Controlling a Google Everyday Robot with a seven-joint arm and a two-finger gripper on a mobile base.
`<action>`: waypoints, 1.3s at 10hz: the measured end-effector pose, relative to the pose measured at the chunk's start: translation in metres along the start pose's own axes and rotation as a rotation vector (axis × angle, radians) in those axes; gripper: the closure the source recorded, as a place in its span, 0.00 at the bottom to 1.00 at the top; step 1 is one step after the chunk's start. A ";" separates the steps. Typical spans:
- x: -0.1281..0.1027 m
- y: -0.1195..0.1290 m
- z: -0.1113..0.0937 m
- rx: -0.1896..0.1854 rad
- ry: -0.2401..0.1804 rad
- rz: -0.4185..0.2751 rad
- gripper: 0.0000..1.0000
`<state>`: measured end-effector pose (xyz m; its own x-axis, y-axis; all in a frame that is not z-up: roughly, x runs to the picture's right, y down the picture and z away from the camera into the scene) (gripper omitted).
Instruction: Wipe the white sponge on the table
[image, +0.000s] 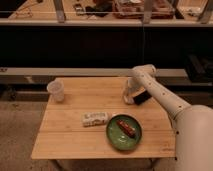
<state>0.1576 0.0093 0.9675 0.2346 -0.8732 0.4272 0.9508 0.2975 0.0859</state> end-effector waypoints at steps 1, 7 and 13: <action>0.012 -0.007 0.003 -0.003 0.006 -0.006 1.00; 0.035 -0.073 0.045 0.001 -0.027 -0.111 1.00; -0.024 -0.143 0.057 0.095 -0.140 -0.319 1.00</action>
<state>0.0040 0.0097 0.9968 -0.1071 -0.8683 0.4844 0.9473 0.0588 0.3149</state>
